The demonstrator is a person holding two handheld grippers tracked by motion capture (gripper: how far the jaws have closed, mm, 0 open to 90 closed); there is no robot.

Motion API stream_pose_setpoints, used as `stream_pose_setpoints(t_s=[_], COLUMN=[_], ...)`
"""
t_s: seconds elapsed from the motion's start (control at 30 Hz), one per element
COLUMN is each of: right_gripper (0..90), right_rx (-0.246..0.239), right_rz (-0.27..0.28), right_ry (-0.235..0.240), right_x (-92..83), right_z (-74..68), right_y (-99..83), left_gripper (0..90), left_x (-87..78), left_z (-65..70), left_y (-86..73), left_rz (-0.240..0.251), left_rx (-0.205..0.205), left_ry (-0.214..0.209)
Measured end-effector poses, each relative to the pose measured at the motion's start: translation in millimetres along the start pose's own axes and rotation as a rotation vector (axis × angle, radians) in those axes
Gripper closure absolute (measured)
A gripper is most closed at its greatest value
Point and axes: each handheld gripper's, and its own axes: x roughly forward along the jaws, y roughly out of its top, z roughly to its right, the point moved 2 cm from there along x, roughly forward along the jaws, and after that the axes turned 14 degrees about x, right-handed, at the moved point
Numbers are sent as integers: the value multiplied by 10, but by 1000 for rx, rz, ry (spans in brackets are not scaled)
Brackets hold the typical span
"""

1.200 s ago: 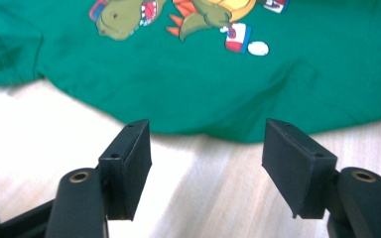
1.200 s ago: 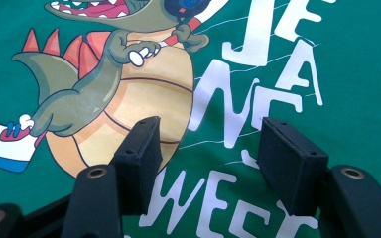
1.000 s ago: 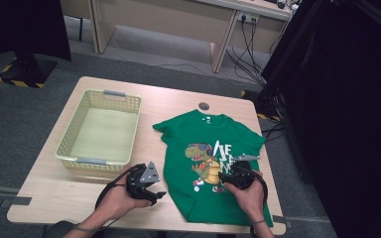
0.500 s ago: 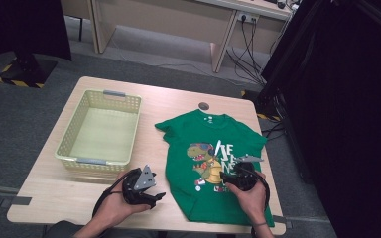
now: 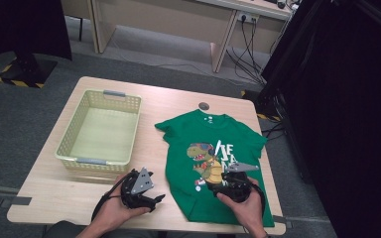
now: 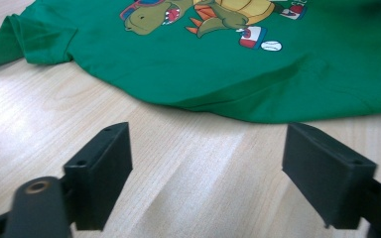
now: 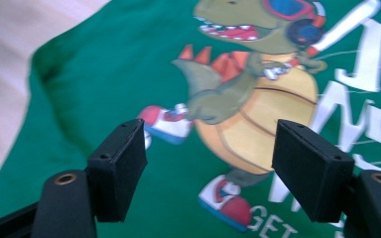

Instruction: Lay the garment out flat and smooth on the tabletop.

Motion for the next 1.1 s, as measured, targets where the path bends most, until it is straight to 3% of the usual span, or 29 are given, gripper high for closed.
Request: stream_pose_setpoints(t_s=[0.2,0.37,0.63,0.73,1.1], right_gripper=[350,435,501,521,686], right_rx=[-60,-80,-108,-114,-120], right_rz=[-18,-52,-88,-99,-124], right_ry=[56,96,132,141,161], right_x=[-2,35,116,152,236], right_z=[-168,-273,-399,-427,-456], right_y=[-71,-127,-170,-191,-237], left_gripper=[117,99,100,101,105], left_x=[15,31,35,43,36], left_z=[-9,-13,-17,-2,0], left_y=[-53,-87,-93,-85,-87], left_rz=[2,0,-13,-24,-18], left_rx=[-19,-27,-33,-13,-17], left_ry=[13,17,25,27,44])
